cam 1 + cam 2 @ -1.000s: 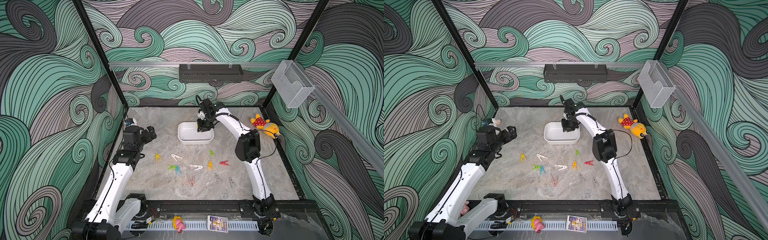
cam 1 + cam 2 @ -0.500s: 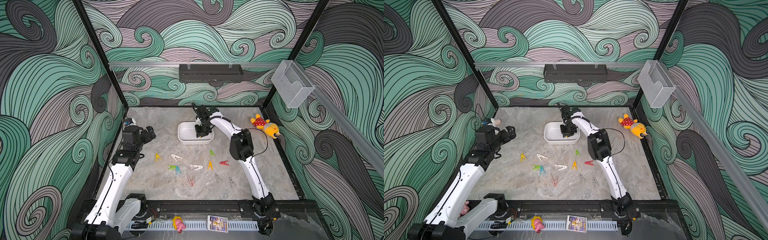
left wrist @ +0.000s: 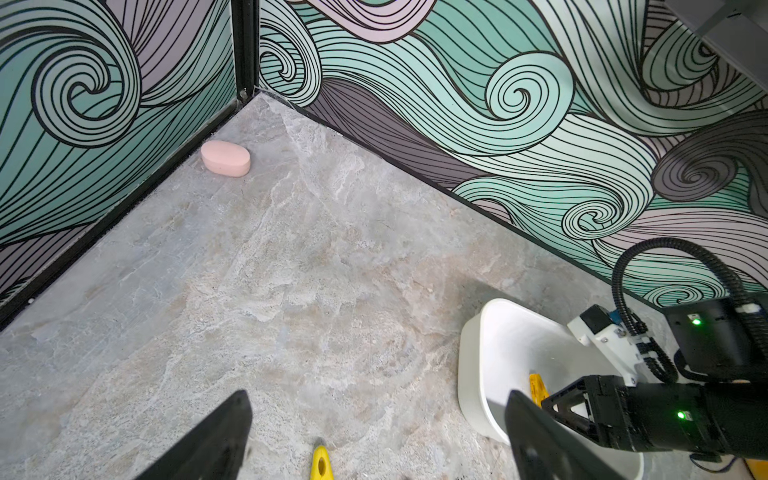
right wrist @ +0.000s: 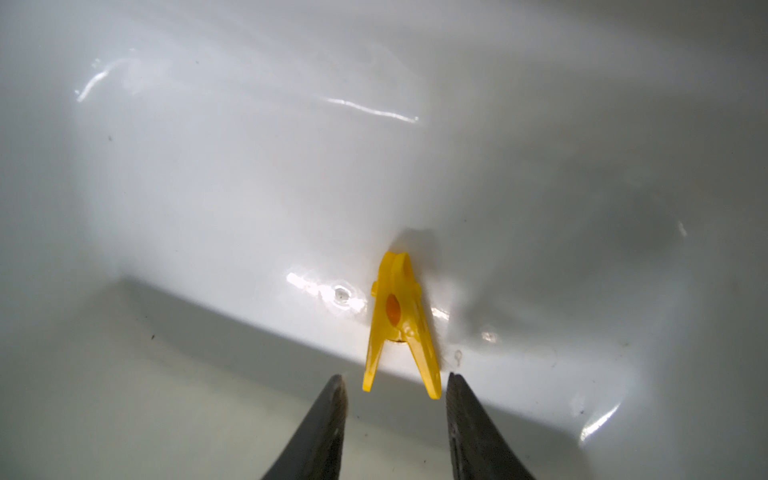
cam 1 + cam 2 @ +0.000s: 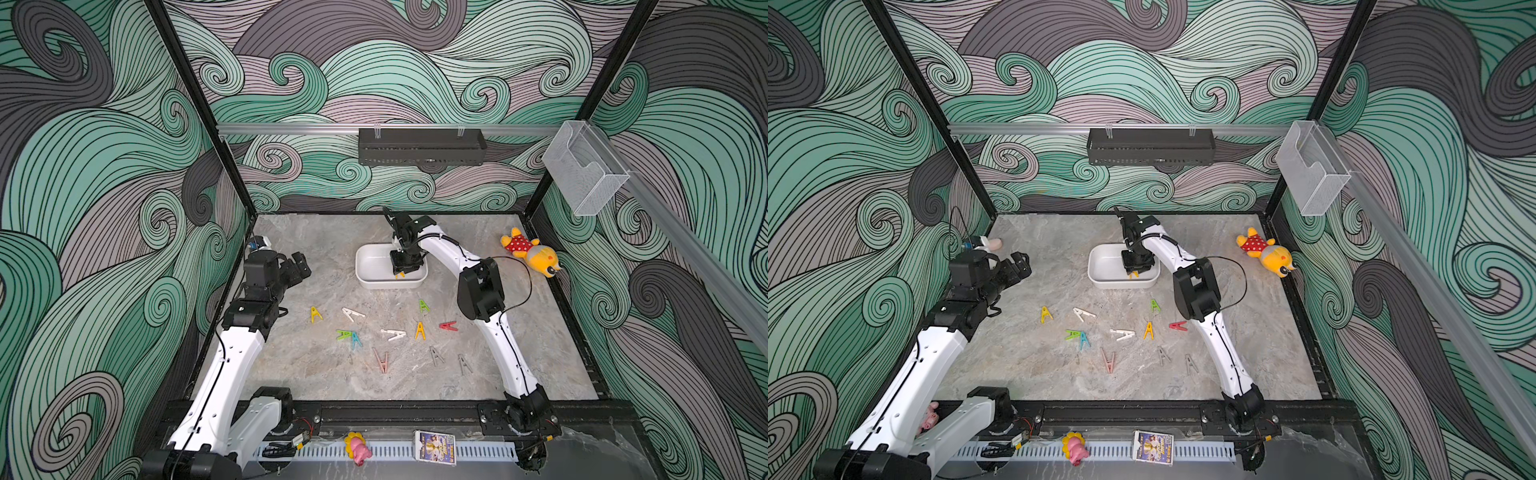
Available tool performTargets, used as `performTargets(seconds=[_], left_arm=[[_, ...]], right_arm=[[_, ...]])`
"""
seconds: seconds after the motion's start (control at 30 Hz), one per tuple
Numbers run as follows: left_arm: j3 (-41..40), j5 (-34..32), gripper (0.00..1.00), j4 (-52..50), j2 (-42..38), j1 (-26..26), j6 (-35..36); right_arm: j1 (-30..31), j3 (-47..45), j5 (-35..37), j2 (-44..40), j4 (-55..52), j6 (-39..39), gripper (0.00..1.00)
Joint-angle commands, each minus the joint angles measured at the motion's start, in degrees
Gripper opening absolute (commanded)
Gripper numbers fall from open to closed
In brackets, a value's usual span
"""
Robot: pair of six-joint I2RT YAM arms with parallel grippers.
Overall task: Put the clothespins into the storage box
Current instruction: Place the clothespin in the storage box, then pick up the clothespin from the center of the board.
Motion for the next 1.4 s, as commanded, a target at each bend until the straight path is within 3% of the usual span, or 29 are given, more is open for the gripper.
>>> performTargets(seconds=[0.0, 0.4, 0.57, 0.7, 0.87, 1.13, 1.37], left_arm=[[2.5, -0.5, 0.97, -2.0, -0.3, -0.1, 1.1], [10.3, 3.8, 0.96, -15.2, 4.9, 0.0, 3.6], [14.9, 8.9, 0.87, -22.8, 10.6, 0.1, 4.7], [18.8, 9.1, 0.82, -31.7, 15.8, 0.1, 5.4], [17.2, 11.3, 0.77, -34.9, 19.8, 0.2, 5.4], [11.0, 14.5, 0.73, -33.4, 28.9, 0.3, 1.6], [6.6, 16.0, 0.71, -28.4, 35.6, 0.2, 0.5]], right_arm=[[0.1, 1.8, 1.5, 2.0, -0.5, -0.6, 0.47], [0.1, 4.7, 0.9, -7.2, -0.6, -2.0, 0.58], [0.4, 5.9, -0.2, -13.0, -0.6, -2.7, 0.59], [1.3, 3.6, 0.2, -18.3, -0.5, -3.6, 0.59], [3.9, -9.2, 3.8, -28.6, 4.4, -6.6, 0.59], [5.8, -35.0, 2.4, -44.0, 18.0, -6.0, 0.61], [5.8, -42.6, -1.0, -46.5, 22.9, -4.8, 0.61]])
